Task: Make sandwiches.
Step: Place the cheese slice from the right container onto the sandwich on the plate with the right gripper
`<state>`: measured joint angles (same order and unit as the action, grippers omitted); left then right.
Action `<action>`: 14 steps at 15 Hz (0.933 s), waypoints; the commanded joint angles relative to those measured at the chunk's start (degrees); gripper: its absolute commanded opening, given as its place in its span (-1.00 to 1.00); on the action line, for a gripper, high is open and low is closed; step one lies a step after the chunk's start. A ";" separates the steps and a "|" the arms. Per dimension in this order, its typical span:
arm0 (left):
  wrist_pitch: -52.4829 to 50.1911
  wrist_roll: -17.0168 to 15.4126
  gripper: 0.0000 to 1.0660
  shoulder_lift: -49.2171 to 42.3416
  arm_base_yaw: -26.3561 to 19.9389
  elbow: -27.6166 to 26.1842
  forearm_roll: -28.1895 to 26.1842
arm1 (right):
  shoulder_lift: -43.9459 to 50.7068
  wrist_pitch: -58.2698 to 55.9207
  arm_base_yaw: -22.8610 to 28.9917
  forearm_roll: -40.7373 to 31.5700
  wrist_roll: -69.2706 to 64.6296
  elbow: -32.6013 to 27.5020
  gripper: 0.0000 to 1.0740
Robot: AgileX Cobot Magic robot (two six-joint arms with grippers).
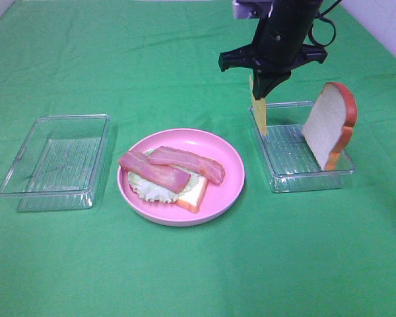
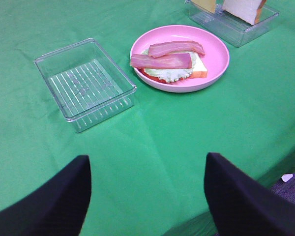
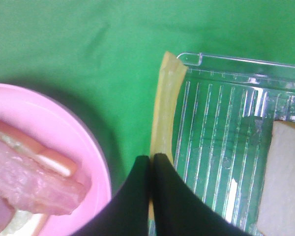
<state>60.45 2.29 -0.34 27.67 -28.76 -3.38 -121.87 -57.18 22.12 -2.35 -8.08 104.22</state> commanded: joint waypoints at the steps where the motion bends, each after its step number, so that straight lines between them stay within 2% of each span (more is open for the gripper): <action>1: -0.52 -0.23 0.20 -1.26 0.11 0.11 -0.23 | 4.30 -4.01 0.00 -10.14 9.63 0.23 -1.00; 2: -0.52 -0.23 0.20 -1.26 0.11 0.11 -0.23 | 4.35 -4.58 0.00 -12.55 11.52 0.23 -1.00; 6: -0.52 -0.23 0.20 -1.26 0.11 0.11 -0.23 | 3.95 -5.84 0.00 -35.35 24.87 -2.75 -1.00; 9: -0.52 -0.23 0.20 -1.26 0.11 0.11 -0.23 | 2.06 -7.10 0.17 -44.69 29.28 -5.44 -1.00; 12: -0.52 -0.23 0.20 -1.26 0.11 0.11 -0.23 | -2.69 -6.25 4.76 -46.12 30.48 -5.90 -1.00; 14: -0.52 -0.23 0.20 -1.26 0.11 0.11 -0.23 | -5.04 -4.76 6.07 -46.47 30.25 -5.90 -1.00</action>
<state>60.45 2.29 -0.34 27.67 -28.76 -3.38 -125.88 -62.80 27.85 -48.24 21.43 98.66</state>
